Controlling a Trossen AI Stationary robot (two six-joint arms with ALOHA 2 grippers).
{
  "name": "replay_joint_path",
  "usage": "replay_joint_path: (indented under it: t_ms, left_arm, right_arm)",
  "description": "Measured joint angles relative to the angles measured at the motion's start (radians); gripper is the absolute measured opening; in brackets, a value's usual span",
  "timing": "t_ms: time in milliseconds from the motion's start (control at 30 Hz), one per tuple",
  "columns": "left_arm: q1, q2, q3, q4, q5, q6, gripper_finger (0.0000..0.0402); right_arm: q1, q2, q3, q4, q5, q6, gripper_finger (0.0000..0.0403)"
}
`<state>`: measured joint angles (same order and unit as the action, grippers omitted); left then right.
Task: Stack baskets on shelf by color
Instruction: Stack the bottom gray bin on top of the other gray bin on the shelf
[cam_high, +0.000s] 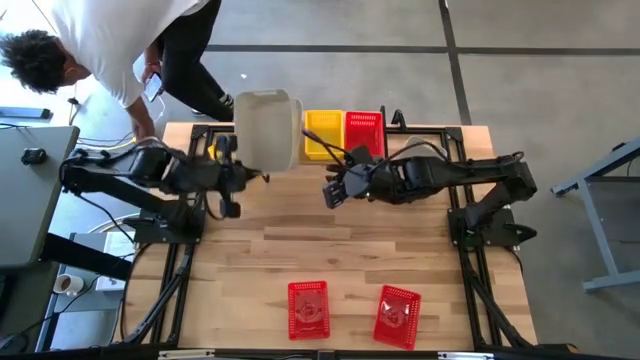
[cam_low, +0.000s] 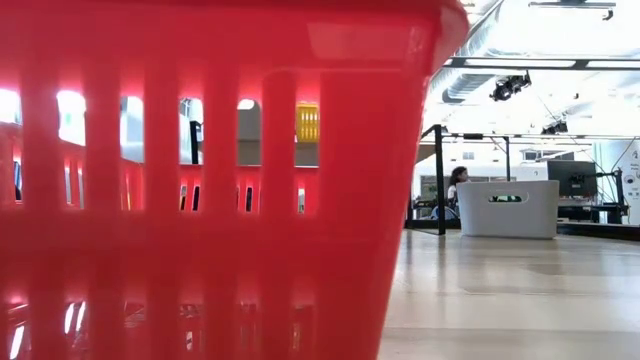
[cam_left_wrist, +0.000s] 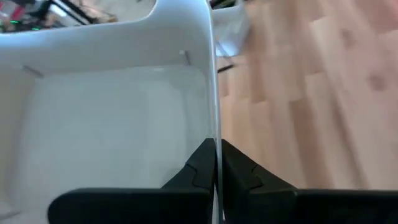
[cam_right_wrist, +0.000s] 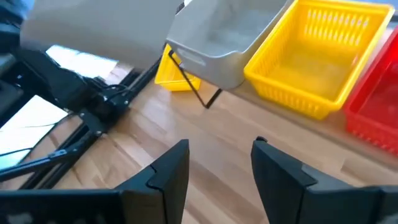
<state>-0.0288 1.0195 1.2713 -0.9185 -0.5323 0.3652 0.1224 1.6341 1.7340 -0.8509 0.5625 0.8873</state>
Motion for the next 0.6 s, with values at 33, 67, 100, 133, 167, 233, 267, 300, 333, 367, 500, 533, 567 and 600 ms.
replay_joint_path:
  t_ms: [33, 67, 100, 133, 167, 233, 267, 300, 333, 367, 500, 533, 567, 600]
  left_arm:
    - [0.029, -0.005, 0.000, 0.005, 0.009, 0.025, 0.0000]
    - [0.060, -0.009, 0.000, 0.004, 0.022, 0.050, 0.0000]
    - [0.091, -0.011, 0.000, 0.004, 0.036, 0.076, 0.0000]
    - [0.124, -0.012, 0.000, 0.005, 0.054, 0.102, 0.0000]
    - [0.155, -0.012, 0.000, 0.005, 0.075, 0.125, 0.0000]
    - [0.226, -0.011, 0.000, 0.007, 0.129, 0.160, 0.0000]
    - [0.260, -0.011, 0.000, 0.010, 0.163, 0.177, 0.0000]
    - [0.295, -0.009, 0.000, 0.015, 0.197, 0.190, 0.0000]
    - [0.327, -0.008, 0.000, 0.020, 0.228, 0.200, 0.0000]
    - [0.357, -0.008, 0.000, 0.026, 0.258, 0.209, 0.0000]
    - [0.459, -0.007, 0.001, 0.059, 0.370, 0.241, 0.0000]
    - [0.480, -0.002, 0.006, 0.054, 0.397, 0.246, 0.0000]
    - [0.497, 0.006, 0.018, 0.046, 0.419, 0.249, 0.0000]
    - [0.511, 0.016, 0.030, 0.040, 0.436, 0.249, 0.0000]
  right_arm:
    - [-0.009, -0.002, 0.000, 0.000, -0.010, -0.014, 0.0156]
    - [-0.020, -0.003, 0.000, 0.000, -0.018, -0.031, 0.0156]
    - [-0.030, -0.003, 0.000, 0.000, -0.021, -0.043, 0.0156]
    - [-0.040, -0.003, 0.000, 0.000, -0.023, -0.058, 0.0156]
    - [-0.052, -0.003, 0.000, 0.000, -0.027, -0.075, 0.0156]
    - [-0.078, -0.005, 0.000, 0.000, -0.050, -0.105, 0.0156]
    - [-0.093, -0.005, 0.000, 0.000, -0.065, -0.113, 0.0156]
    - [-0.106, -0.005, 0.000, 0.000, -0.078, -0.125, 0.0156]
    - [-0.119, -0.005, 0.000, 0.000, -0.092, -0.136, 0.0156]
    - [-0.133, -0.005, 0.000, 0.000, -0.105, -0.152, 0.0156]
    - [-0.186, -0.005, 0.000, 0.001, -0.163, -0.200, 0.0156]
    - [-0.199, -0.005, 0.000, 0.000, -0.177, -0.213, 0.0156]
    - [-0.211, -0.005, 0.000, 0.001, -0.189, -0.222, 0.0156]
    - [-0.223, -0.005, 0.000, 0.001, -0.201, -0.236, 0.0156]
